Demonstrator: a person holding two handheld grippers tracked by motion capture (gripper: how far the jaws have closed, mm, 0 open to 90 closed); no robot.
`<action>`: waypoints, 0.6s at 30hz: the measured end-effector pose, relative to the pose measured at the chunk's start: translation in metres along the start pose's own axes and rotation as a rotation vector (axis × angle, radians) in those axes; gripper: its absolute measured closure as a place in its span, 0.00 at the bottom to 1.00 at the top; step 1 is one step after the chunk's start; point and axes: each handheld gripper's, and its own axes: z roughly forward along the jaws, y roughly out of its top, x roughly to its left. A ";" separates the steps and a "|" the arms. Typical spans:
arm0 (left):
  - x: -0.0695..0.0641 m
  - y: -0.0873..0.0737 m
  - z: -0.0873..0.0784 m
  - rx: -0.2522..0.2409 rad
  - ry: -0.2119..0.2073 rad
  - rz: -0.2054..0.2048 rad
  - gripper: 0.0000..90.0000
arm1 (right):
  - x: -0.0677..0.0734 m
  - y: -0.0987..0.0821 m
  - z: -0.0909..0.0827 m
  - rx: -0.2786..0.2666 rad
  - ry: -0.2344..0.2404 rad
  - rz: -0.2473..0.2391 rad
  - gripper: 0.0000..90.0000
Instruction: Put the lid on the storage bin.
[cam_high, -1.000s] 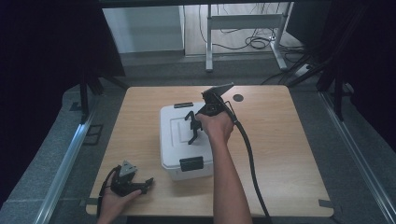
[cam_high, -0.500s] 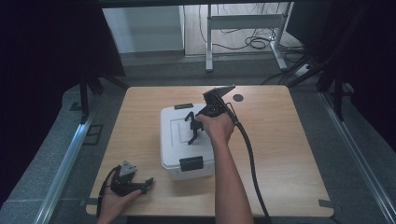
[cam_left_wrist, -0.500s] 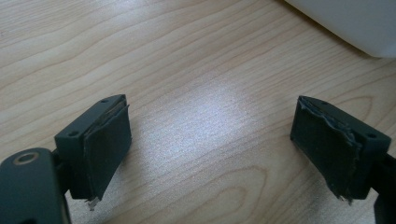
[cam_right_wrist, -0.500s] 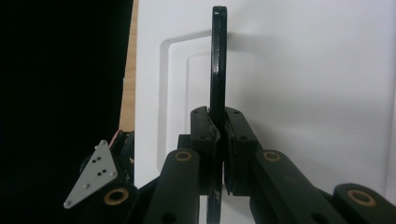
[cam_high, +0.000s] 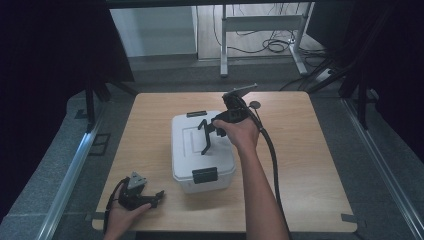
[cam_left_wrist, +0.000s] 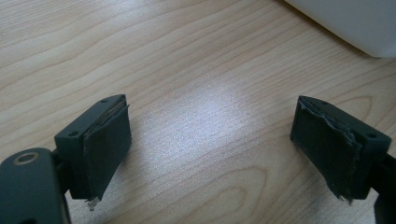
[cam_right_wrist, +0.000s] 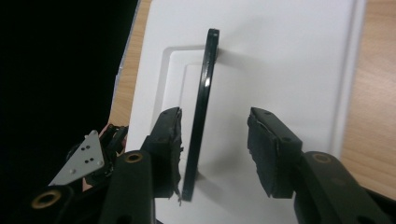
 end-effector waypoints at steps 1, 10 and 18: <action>0.000 0.000 0.000 0.002 -0.001 0.000 0.14 | -0.001 -0.001 -0.002 -0.005 0.004 -0.005 0.60; 0.000 0.000 0.000 0.002 0.000 0.003 0.13 | -0.013 -0.010 -0.015 -0.035 0.018 -0.089 0.58; 0.000 0.000 0.000 0.003 0.000 0.004 0.14 | -0.023 -0.018 -0.027 -0.067 0.034 -0.148 0.58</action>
